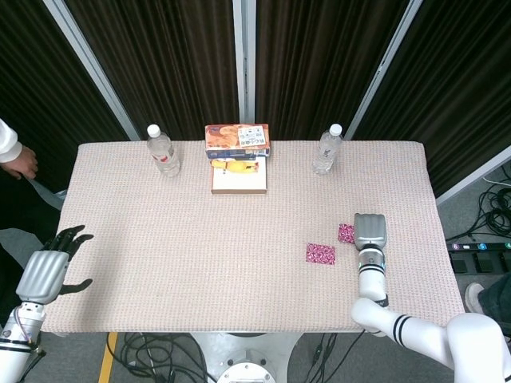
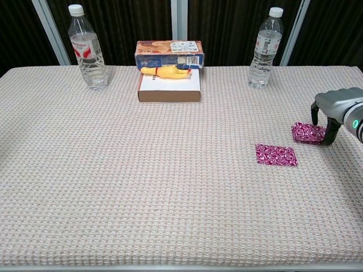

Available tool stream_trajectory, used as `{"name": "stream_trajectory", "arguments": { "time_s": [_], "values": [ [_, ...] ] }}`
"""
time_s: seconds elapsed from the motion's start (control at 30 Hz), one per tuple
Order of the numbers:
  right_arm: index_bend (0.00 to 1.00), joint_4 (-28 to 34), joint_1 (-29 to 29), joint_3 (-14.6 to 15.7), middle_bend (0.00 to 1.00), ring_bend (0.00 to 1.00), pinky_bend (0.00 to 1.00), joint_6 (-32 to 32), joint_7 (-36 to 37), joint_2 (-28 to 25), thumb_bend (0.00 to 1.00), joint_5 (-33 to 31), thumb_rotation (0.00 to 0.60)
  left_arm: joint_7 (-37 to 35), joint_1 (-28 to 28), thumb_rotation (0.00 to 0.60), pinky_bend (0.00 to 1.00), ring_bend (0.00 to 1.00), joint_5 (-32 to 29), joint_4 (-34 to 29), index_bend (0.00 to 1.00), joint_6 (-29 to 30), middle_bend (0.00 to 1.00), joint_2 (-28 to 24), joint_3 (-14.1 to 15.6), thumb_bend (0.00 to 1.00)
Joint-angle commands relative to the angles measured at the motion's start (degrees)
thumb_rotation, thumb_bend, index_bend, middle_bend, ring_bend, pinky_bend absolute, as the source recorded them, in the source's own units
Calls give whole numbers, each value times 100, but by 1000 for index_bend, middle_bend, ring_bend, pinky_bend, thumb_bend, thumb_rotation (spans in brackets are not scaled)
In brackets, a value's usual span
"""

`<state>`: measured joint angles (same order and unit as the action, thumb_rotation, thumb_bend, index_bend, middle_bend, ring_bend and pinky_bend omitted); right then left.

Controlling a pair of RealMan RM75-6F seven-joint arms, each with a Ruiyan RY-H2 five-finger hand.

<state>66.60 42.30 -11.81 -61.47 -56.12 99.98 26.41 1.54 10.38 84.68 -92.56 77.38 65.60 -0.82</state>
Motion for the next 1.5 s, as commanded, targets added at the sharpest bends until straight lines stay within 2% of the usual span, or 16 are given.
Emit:
{"name": "stream_trajectory", "arguments": {
  "time_s": [0.03, 1.5],
  "values": [
    [434, -12, 2, -6, 1000, 1000, 1000, 13, -8, 4, 94, -2, 600, 1, 1, 600, 262, 132, -4, 1, 258, -1, 219, 2, -2, 57],
    [341, -67, 33, -19, 1000, 1000, 1000, 114, -189, 73, 43, -88, 600, -15, -2, 600, 262, 132, -15, 10, 258, 5, 219, -3, -8, 56]
  ]
}}
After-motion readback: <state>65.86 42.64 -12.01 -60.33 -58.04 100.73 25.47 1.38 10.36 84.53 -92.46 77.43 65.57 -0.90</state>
